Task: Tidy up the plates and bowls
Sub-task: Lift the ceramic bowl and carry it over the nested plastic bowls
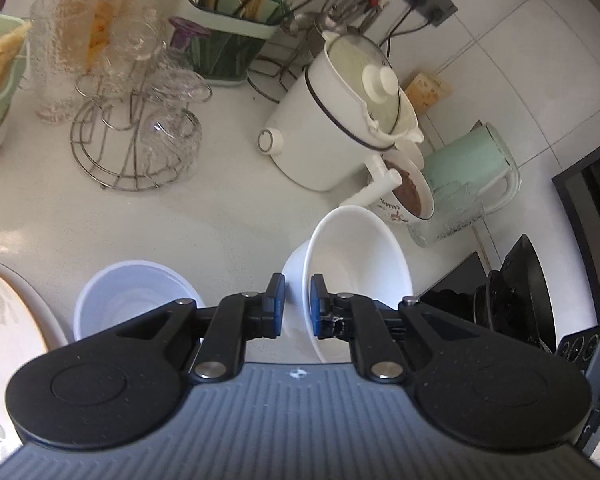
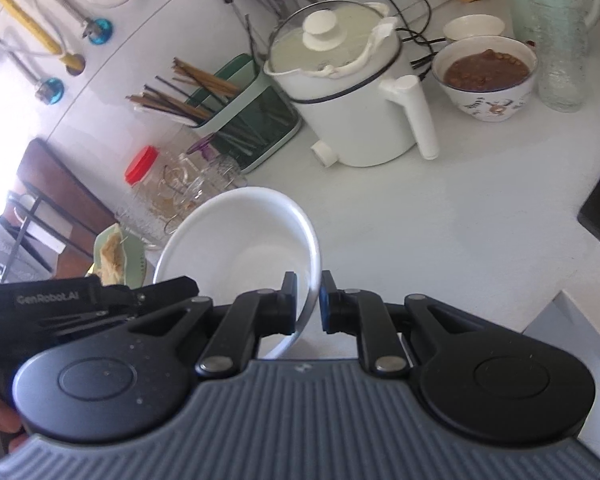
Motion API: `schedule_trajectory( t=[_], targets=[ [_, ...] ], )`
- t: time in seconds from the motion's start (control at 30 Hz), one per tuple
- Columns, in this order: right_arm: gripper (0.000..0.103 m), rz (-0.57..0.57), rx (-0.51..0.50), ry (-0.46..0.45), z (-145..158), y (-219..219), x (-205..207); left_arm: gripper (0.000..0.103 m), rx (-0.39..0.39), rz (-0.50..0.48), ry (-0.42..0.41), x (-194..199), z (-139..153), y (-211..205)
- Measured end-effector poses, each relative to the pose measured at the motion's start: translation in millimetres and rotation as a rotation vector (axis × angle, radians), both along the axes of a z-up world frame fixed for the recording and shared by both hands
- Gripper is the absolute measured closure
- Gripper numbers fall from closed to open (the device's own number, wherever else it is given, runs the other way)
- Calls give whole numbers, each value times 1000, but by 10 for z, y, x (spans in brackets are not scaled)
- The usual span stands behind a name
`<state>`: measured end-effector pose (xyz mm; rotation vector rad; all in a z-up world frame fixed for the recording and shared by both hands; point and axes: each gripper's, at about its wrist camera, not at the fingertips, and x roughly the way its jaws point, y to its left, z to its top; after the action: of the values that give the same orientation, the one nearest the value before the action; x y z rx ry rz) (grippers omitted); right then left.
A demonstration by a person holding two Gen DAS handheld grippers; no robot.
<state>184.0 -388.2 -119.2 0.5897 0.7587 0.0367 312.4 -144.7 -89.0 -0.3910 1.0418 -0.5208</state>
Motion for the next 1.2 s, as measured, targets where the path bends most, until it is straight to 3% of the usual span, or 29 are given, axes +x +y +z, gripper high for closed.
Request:
schedule_trajectory(
  t=[0.47, 0.6, 0.77, 0.9, 1.2],
  targets=[
    [89, 123, 10, 46, -86, 535, 287, 89, 9, 148, 44, 33, -108, 630],
    [89, 162, -7, 84, -168, 647, 356, 89, 26, 173, 76, 53, -253, 736],
    [88, 211, -42, 128, -294, 819, 417, 89, 103, 184, 84, -8, -413, 803],
    [89, 260, -92, 116, -363, 931, 442, 89, 107, 198, 114, -33, -564, 911],
    [87, 289, -84, 161, -559, 1007, 467, 89, 143, 226, 150, -66, -795, 974]
  ],
)
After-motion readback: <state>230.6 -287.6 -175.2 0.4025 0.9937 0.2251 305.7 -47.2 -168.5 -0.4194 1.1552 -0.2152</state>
